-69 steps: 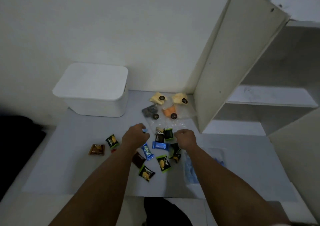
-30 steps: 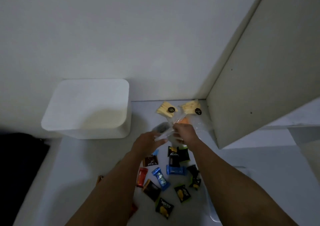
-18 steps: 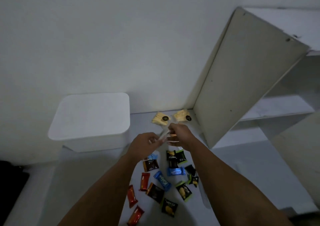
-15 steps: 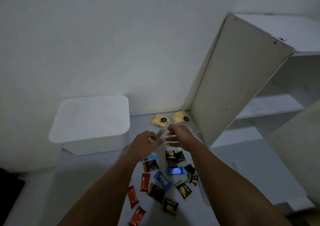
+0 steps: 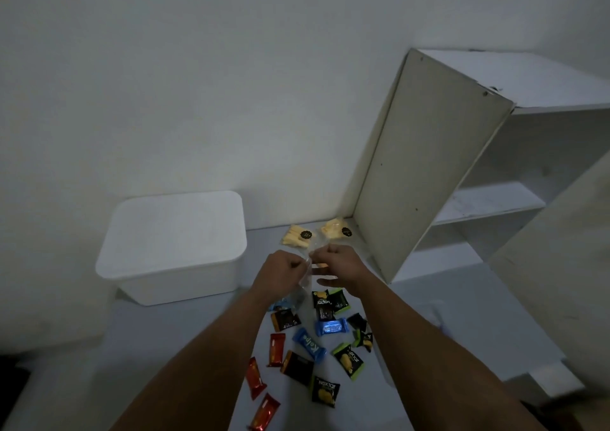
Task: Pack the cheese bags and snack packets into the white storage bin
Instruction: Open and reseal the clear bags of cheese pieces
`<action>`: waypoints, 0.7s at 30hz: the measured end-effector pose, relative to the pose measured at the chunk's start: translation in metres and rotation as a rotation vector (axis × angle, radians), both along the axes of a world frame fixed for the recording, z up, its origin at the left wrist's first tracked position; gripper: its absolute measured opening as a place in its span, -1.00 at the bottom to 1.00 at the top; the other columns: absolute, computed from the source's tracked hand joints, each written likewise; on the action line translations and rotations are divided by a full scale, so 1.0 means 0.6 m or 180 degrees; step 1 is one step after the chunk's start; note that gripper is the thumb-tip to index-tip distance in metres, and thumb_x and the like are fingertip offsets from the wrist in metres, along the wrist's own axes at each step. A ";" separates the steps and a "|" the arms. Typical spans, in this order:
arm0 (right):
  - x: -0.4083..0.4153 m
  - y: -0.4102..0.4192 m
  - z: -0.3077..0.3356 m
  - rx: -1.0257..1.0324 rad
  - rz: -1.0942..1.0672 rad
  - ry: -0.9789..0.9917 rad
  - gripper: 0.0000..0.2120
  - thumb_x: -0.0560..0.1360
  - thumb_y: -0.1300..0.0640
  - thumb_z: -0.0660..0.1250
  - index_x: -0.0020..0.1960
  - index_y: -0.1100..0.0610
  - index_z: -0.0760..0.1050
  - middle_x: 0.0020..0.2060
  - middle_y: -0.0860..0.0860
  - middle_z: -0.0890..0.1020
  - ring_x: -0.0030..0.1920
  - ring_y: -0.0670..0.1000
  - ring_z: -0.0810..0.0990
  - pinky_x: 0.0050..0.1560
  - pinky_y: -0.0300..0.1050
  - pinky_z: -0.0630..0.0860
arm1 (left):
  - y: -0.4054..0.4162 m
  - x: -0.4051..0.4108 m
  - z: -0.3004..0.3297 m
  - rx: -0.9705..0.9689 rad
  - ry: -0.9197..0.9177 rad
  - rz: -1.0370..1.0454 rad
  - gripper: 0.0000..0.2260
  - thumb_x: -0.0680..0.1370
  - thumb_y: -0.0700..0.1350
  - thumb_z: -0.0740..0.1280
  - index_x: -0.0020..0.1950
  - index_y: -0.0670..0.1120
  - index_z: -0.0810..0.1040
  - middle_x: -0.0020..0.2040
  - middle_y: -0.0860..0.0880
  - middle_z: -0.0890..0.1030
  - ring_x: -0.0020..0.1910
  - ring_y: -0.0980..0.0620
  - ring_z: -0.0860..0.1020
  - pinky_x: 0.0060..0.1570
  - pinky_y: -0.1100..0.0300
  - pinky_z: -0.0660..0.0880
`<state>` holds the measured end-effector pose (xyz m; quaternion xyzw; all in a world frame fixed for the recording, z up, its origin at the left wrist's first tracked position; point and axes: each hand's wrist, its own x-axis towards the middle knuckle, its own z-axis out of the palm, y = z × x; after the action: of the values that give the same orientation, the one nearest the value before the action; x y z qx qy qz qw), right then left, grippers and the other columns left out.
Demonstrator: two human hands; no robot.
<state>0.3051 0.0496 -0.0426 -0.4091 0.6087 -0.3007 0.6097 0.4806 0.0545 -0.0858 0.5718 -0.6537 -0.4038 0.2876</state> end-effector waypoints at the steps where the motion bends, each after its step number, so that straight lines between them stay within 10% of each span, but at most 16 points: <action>1: 0.001 -0.003 0.000 -0.0067 0.0006 0.0132 -0.89 0.50 0.16 0.46 -0.04 0.21 0.62 -0.15 0.08 0.72 -0.08 0.06 0.74 -0.12 -0.05 0.61 | 0.000 -0.003 0.001 -0.0014 -0.0057 0.0008 -0.58 0.53 0.13 0.28 -0.29 -0.18 0.65 -0.35 -0.15 0.66 -0.31 -0.17 0.67 -0.24 -0.18 0.64; 7: -0.019 -0.028 -0.010 -0.0675 -0.0177 0.1057 -0.78 0.38 0.28 0.43 -0.32 0.16 0.41 -0.33 0.16 0.64 -0.30 0.11 0.73 -0.32 -0.06 0.59 | -0.001 -0.027 0.023 -0.0050 -0.0469 0.0824 -0.77 0.49 -0.07 0.34 -0.34 -0.08 0.66 -0.39 -0.02 0.66 -0.36 -0.02 0.65 -0.25 0.00 0.65; 17: -0.082 -0.067 -0.018 -0.1965 0.0529 0.1989 -0.74 0.47 0.36 0.25 -0.21 0.05 0.58 -0.18 0.08 0.58 -0.30 0.10 0.58 -0.23 0.12 0.61 | -0.030 -0.108 0.070 -0.0312 -0.0442 0.1109 -0.89 0.50 -0.04 0.41 0.02 0.05 0.60 -0.34 0.10 0.58 -0.26 0.07 0.58 -0.19 0.17 0.52; 21: -0.114 -0.088 -0.011 -0.1786 0.1426 0.2565 -0.73 0.61 0.10 0.19 0.07 0.08 0.67 0.07 0.16 0.57 -0.05 0.17 0.64 -0.03 0.01 0.61 | -0.032 -0.136 0.071 -0.0501 -0.0468 0.1151 -0.86 0.48 -0.13 0.38 0.01 0.05 0.58 -0.38 0.03 0.57 -0.31 0.06 0.58 -0.22 0.12 0.53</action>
<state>0.2364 -0.0030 -0.0491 -0.7590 0.5885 -0.1337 0.2443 0.3989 0.0351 -0.0431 0.6836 -0.5891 -0.2504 0.3507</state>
